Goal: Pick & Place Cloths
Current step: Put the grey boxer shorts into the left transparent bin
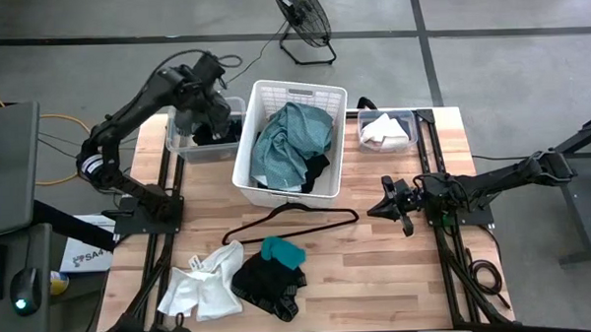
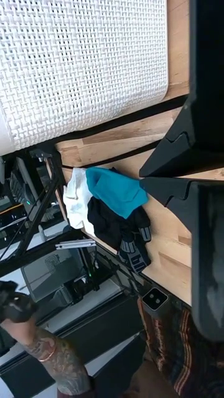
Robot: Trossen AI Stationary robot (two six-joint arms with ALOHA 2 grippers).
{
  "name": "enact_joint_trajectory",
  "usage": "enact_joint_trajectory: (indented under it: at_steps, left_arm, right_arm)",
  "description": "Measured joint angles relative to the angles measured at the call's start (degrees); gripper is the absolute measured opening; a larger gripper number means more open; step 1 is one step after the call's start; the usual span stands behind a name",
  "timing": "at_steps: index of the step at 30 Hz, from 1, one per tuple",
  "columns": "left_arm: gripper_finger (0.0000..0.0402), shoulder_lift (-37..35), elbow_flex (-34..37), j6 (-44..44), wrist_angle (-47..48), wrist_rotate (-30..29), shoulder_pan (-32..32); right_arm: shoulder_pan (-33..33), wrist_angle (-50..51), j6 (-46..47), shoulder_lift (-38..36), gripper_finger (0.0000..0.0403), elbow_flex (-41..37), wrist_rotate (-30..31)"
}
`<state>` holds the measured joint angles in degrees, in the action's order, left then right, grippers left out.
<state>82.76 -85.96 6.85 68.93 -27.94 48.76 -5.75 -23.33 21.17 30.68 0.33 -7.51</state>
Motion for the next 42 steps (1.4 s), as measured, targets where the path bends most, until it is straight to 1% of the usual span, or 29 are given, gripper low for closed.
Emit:
enact_joint_trajectory:
  at_steps: [7, 13, 15, 18, 22, 26, 29, 39, 42]
  left_arm:
    - [0.0008, 0.0, 7.8, 2.69, -3.32, 8.28, 0.04]
    - [0.0008, 0.0, 12.98, 3.76, -8.93, 11.48, 0.03]
    - [0.0008, 0.0, 14.48, 3.95, -10.56, 13.88, 1.0]
    - [0.0008, 0.0, 16.76, 3.98, -12.98, 19.1, 3.37]
    - [0.0008, 0.0, 19.52, 4.11, -15.75, 23.2, 6.76]
    - [0.0008, 0.0, 21.44, 4.04, -17.08, 25.85, 9.43]
    - [0.0008, -0.04, 22.57, 3.96, -17.91, 27.47, 10.29]
    - [0.0009, -0.07, 25.12, 3.92, -20.95, 28.23, 10.24]
    - [0.0025, -0.07, 25.12, 3.76, -21.32, 28.49, 10.11]
  right_arm:
    - [0.01, 0.0, 0.0, 0.01, 0.0003, 0.0, -0.01]
    - [0.01, 0.01, 0.0, 0.0, 0.0003, -0.01, 0.0]
    - [0.0, 0.01, 0.0, -0.01, 0.0003, 0.01, 0.0]
    - [0.01, 0.02, 0.0, -0.01, 0.0003, 0.01, 0.02]
    - [-0.01, 0.02, 0.0, 0.0, 0.0003, 0.0, 0.0]
    - [0.01, 0.02, 0.0, -0.01, 0.0003, 0.01, 0.02]
    - [-0.01, 0.02, 0.01, 0.0, 0.0003, 0.0, 0.02]
    - [-0.01, 0.02, 0.01, 0.0, 0.0003, 0.01, 0.02]
    - [0.0, 0.02, 0.0, 0.0, 0.0003, 0.01, 0.02]
